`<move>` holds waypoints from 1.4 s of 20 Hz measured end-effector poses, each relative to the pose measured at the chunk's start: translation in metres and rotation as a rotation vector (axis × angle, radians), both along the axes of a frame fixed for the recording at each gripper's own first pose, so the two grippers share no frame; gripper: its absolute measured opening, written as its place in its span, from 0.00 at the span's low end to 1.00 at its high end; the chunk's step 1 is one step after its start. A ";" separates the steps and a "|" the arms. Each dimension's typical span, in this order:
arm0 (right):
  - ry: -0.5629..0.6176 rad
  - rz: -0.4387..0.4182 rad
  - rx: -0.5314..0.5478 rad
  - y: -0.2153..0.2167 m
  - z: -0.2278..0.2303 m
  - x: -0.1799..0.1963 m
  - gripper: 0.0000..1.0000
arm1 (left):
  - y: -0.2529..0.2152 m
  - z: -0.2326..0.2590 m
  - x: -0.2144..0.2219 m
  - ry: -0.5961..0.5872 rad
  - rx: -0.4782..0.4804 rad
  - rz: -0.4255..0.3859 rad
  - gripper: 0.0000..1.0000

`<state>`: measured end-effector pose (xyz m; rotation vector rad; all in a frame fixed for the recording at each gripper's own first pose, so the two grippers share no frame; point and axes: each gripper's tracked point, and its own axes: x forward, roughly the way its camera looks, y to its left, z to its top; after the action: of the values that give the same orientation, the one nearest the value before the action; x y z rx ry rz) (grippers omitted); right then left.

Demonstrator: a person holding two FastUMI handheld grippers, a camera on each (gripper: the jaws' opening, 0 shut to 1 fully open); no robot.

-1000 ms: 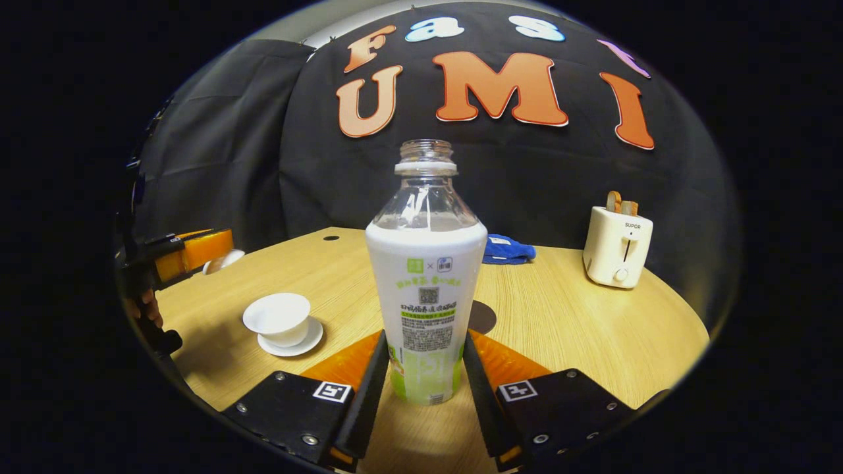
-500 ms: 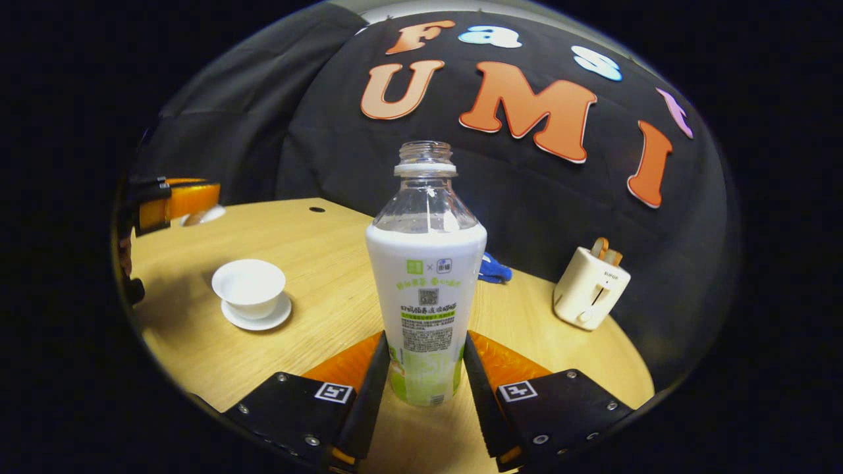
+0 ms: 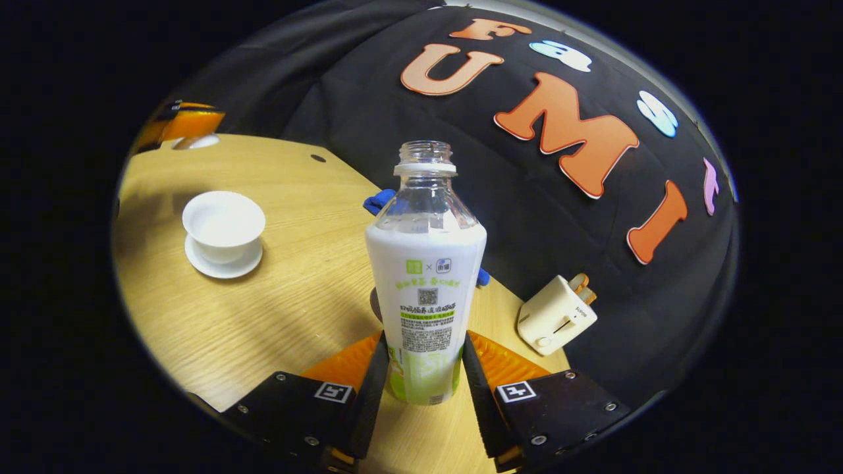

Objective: Open the teacup lid with one hand, grasp the water bottle and pour water into the teacup with the other hand; after pouring, place the water bottle on the coaster and then close the teacup lid.

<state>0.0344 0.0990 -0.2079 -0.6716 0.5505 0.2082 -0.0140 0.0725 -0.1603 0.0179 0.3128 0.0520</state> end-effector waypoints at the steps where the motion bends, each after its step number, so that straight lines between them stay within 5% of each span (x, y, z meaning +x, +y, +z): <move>1: -0.007 0.014 -0.036 0.000 0.001 0.001 0.65 | 0.000 -0.001 0.000 0.002 -0.003 -0.001 0.34; 9: -0.113 0.140 -0.380 -0.002 0.003 0.009 0.65 | 0.009 -0.010 -0.005 0.014 -0.017 0.010 0.36; 28: -0.275 0.327 -0.681 0.021 0.020 0.008 0.65 | 0.029 -0.014 -0.014 0.015 -0.004 0.023 0.36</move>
<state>0.0420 0.1196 -0.1880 -1.4326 0.2316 0.2292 -0.0275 0.1015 -0.1747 0.0110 0.3282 0.0746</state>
